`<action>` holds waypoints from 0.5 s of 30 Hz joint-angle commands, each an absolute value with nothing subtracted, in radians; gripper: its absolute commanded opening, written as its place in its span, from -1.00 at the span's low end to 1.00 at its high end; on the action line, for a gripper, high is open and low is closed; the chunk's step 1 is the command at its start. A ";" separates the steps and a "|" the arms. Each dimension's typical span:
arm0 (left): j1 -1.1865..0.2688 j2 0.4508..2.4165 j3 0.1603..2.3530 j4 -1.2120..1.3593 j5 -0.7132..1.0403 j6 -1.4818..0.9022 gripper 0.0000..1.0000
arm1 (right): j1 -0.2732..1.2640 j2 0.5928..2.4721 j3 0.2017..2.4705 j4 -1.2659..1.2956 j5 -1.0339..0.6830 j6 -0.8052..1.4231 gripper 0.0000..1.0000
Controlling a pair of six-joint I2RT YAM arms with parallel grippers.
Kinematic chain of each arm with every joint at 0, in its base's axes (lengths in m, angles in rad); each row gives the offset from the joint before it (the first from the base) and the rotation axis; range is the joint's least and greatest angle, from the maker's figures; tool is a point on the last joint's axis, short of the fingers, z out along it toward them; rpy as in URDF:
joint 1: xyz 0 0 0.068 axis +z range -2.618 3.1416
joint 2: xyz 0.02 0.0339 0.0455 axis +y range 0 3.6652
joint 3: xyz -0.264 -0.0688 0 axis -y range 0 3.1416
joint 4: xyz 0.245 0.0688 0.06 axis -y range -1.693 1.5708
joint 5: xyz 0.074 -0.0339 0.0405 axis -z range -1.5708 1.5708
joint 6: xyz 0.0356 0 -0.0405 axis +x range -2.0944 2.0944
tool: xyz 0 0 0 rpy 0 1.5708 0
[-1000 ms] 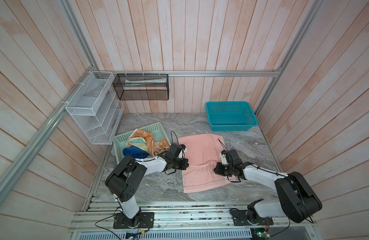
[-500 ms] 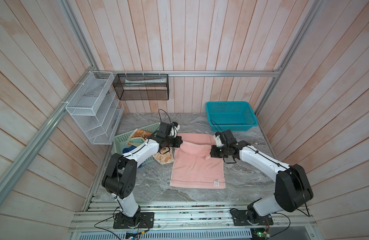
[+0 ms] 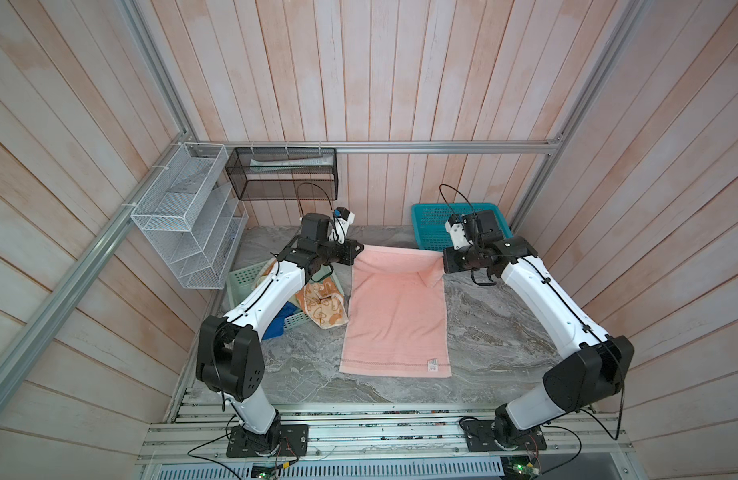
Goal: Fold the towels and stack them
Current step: 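Lower the hanging pink towel onto the table, drawing it toward the robot, then grasp the towel's near edge with both grippers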
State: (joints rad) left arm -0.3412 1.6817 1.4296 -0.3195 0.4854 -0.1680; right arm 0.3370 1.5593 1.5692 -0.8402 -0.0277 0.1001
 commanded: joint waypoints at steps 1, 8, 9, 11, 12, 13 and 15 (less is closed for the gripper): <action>-0.322 1.620 1.317 -0.365 0.477 -0.171 -1.00 | 0.327 1.514 1.537 -0.971 0.013 0.062 -1.00; -0.358 1.546 0.968 -0.297 0.491 -0.256 -1.00 | 0.360 1.424 1.215 -0.968 -0.281 0.146 -0.84; -0.369 1.548 0.925 -0.274 0.491 -0.270 -1.00 | 0.371 1.408 1.151 -0.935 -0.352 0.170 -0.61; -0.390 1.563 0.871 -0.247 0.491 -0.291 -1.00 | 0.375 1.368 1.052 -0.871 -0.458 0.220 -0.35; -0.396 1.577 0.855 -0.244 0.489 -0.295 -1.00 | 0.374 1.342 1.012 -0.834 -0.477 0.253 -0.27; -0.400 1.589 0.847 -0.246 0.485 -0.297 -1.00 | 0.372 1.321 0.986 -0.805 -0.477 0.283 -0.24; -0.402 1.605 0.842 -0.254 0.474 -0.298 -1.00 | 0.355 1.286 0.920 -0.741 -0.477 0.365 -0.21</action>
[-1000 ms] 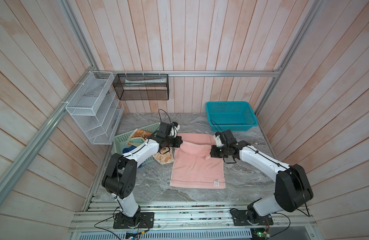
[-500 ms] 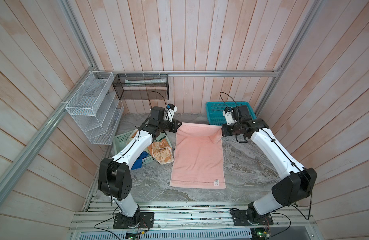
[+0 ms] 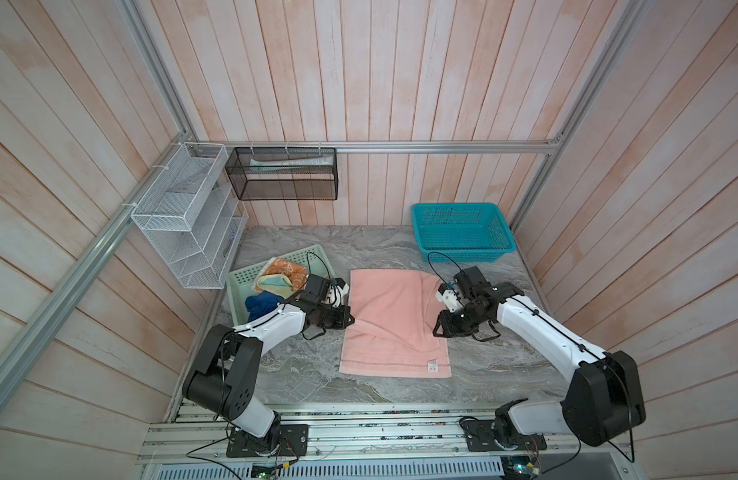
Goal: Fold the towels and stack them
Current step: 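Grasp the towel's near edge with both grippers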
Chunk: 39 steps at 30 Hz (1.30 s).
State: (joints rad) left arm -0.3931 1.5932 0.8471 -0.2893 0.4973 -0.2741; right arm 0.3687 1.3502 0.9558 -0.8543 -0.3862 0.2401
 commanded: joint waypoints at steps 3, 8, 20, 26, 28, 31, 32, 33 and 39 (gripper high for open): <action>-0.402 1.601 0.843 -0.259 0.458 -0.286 -1.00 | 0.339 1.279 0.833 -0.643 -0.478 0.474 -0.22; -0.402 1.595 0.841 -0.256 0.451 -0.279 -1.00 | 0.343 1.343 0.741 -0.511 -0.460 0.555 -0.28; -0.402 1.600 0.827 -0.239 0.466 -0.271 -1.00 | 0.344 1.418 0.772 -0.479 -0.235 0.537 -0.32; -0.402 1.601 0.828 -0.235 0.475 -0.271 -1.00 | 0.343 1.492 0.750 -0.402 -0.304 0.509 -0.24; -0.401 1.602 0.828 -0.235 0.477 -0.272 -1.00 | 0.344 1.515 0.753 -0.389 -0.331 0.507 -0.24; -0.402 1.600 0.828 -0.237 0.477 -0.274 -1.00 | 0.346 1.525 0.762 -0.373 -0.357 0.503 -0.33; -0.402 1.597 0.830 -0.237 0.477 -0.275 -1.00 | 0.347 1.525 0.767 -0.376 -0.356 0.502 -0.42; -0.402 1.596 0.833 -0.240 0.476 -0.275 -1.00 | 0.347 1.521 0.774 -0.385 -0.350 0.500 -0.55; -0.396 1.583 0.890 -0.283 0.468 -0.265 -1.00 | 0.347 1.447 0.857 -0.500 -0.273 0.483 -1.00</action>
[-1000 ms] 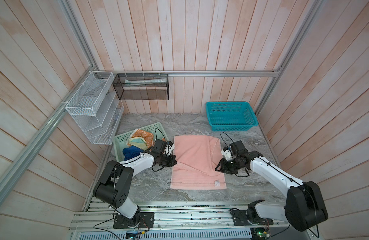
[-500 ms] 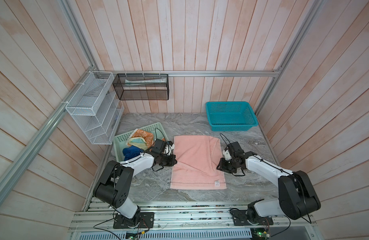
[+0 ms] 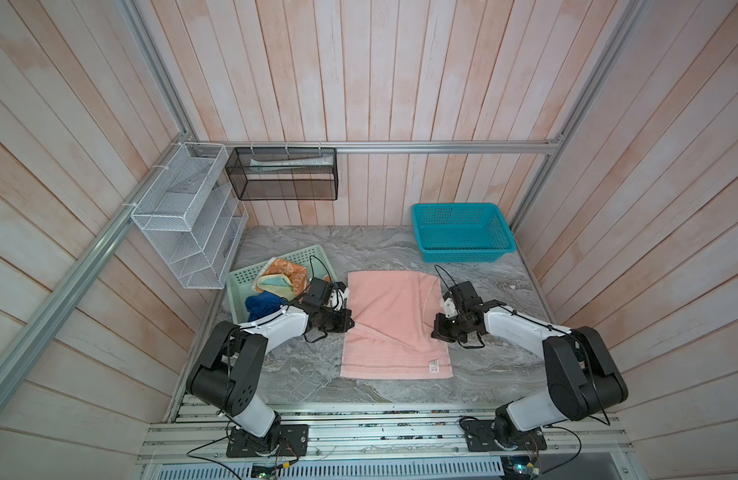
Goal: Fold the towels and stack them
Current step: 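Grasp the towel's near edge with both grippers, then fold the near edge of the pink towel away from the robot with both grippers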
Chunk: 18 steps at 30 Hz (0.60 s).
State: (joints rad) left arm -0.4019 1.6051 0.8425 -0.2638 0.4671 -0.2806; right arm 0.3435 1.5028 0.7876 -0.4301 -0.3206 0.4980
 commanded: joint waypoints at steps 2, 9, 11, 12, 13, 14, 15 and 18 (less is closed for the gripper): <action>-0.391 1.578 0.929 -0.307 0.464 -0.254 -1.00 | 0.346 1.425 0.902 -0.552 -0.237 0.474 -1.00; -0.348 1.551 1.104 -0.383 0.468 -0.216 -1.00 | 0.331 1.413 1.138 -0.758 -0.147 0.408 -1.00; -0.346 1.537 1.140 -0.399 0.468 -0.202 -1.00 | 0.321 1.417 1.216 -0.823 -0.122 0.391 -1.00; -0.347 1.530 1.151 -0.408 0.469 -0.198 -1.00 | 0.317 1.417 1.262 -0.857 -0.107 0.385 -1.00; -0.347 1.521 1.154 -0.415 0.469 -0.195 -1.00 | 0.316 1.414 1.300 -0.889 -0.090 0.381 -1.00; -0.346 1.513 1.152 -0.421 0.469 -0.193 -1.00 | 0.316 1.409 1.326 -0.914 -0.078 0.379 -1.00; -0.347 1.504 1.146 -0.428 0.472 -0.193 -1.00 | 0.316 1.399 1.346 -0.938 -0.070 0.382 -1.00; -0.356 1.483 1.099 -0.443 0.475 -0.194 -1.00 | 0.315 1.351 1.327 -0.975 -0.072 0.407 -1.00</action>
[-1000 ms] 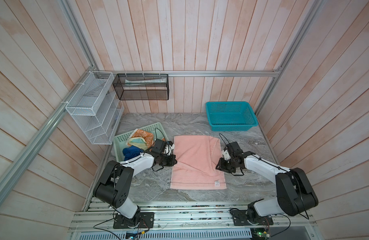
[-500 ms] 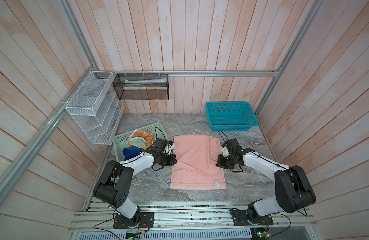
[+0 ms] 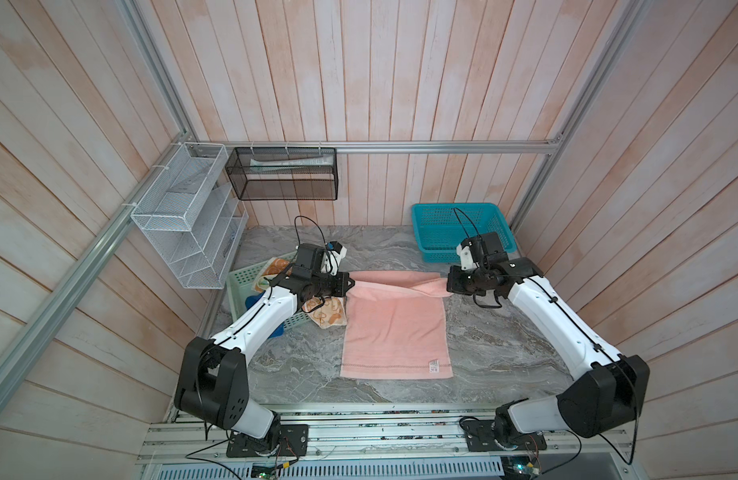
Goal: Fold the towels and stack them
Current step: 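Fold the near edge of the pink towel away from the robot with both grippers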
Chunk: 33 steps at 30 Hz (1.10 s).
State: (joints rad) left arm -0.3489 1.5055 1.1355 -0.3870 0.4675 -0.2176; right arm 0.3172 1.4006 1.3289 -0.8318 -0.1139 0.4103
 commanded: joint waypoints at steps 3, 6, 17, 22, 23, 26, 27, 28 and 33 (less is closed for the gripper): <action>-0.388 1.467 1.012 -0.444 0.474 -0.211 -1.00 | 0.317 1.289 1.165 -0.957 -0.130 0.447 -1.00; -0.422 1.468 0.899 -0.395 0.480 -0.249 -1.00 | 0.320 1.246 0.931 -0.861 -0.214 0.496 -1.00; -0.528 1.611 0.744 -0.167 0.458 -0.373 -1.00 | 0.304 1.412 0.635 -0.440 -0.349 0.555 -1.00; -0.528 1.686 0.789 -0.118 0.445 -0.389 -1.00 | 0.199 1.500 0.649 -0.391 -0.331 0.477 -1.00; -0.525 1.707 0.812 -0.125 0.441 -0.386 -1.00 | 0.176 1.513 0.663 -0.393 -0.330 0.455 -1.00; -0.506 1.733 0.870 -0.135 0.437 -0.376 -1.00 | 0.122 1.542 0.751 -0.463 -0.313 0.390 -1.00; -0.498 1.735 0.893 -0.143 0.435 -0.369 -1.00 | 0.119 1.543 0.778 -0.491 -0.302 0.372 -1.00; -0.494 1.734 0.916 -0.155 0.431 -0.358 -1.00 | 0.115 1.542 0.811 -0.521 -0.291 0.357 -1.00; -0.491 1.696 1.032 -0.263 0.383 -0.305 -1.00 | 0.100 1.495 0.939 -0.686 -0.245 0.293 -1.00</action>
